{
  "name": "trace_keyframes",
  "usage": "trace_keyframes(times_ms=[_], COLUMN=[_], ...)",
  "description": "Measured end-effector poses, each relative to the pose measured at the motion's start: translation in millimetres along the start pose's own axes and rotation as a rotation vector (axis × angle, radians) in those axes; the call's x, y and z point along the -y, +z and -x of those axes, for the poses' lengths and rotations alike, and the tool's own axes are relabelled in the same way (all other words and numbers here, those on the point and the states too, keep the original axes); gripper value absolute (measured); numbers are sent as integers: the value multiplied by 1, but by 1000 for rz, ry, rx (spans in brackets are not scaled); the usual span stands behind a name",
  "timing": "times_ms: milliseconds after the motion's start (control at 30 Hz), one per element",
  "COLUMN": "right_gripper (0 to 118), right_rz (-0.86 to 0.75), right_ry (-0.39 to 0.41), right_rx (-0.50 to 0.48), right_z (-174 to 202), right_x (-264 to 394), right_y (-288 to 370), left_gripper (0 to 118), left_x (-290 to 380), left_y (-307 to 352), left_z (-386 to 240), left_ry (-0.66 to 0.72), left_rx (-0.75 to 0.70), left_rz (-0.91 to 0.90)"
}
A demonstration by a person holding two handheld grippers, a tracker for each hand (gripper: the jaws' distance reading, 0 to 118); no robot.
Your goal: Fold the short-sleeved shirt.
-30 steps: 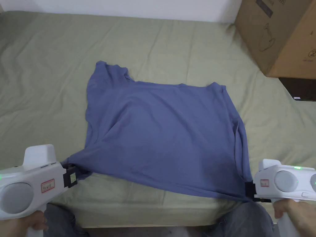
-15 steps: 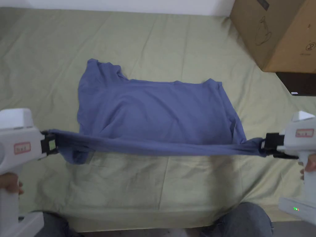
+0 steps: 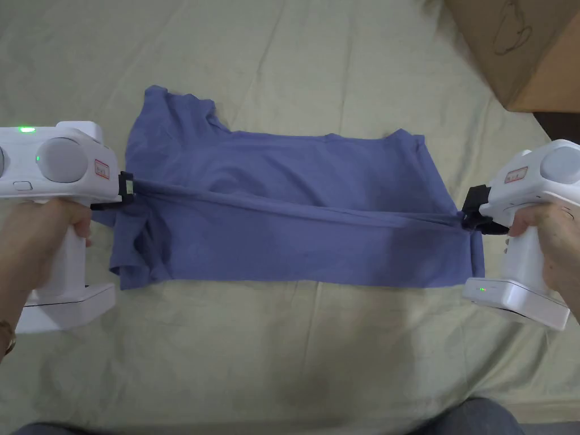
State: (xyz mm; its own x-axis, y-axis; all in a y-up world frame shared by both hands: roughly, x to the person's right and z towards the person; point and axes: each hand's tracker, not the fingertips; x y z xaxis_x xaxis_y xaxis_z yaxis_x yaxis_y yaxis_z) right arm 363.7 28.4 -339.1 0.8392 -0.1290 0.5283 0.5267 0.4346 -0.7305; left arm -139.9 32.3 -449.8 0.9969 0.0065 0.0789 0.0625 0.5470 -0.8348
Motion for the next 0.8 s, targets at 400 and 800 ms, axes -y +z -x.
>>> trace_keyframes(times_ms=[400, 800], right_gripper=[96, 107], right_rz=[-123, -658], right_ry=[11, 261], right_rx=[-80, -200], right_z=[-10, -14], right_x=[-15, 112], right_y=[17, 161], left_gripper=[109, 97], left_x=[3, 120], left_y=[18, 159], left_z=[27, 8], left_ry=[75, -37], left_rx=[-57, -53], left_rz=[-112, -631])
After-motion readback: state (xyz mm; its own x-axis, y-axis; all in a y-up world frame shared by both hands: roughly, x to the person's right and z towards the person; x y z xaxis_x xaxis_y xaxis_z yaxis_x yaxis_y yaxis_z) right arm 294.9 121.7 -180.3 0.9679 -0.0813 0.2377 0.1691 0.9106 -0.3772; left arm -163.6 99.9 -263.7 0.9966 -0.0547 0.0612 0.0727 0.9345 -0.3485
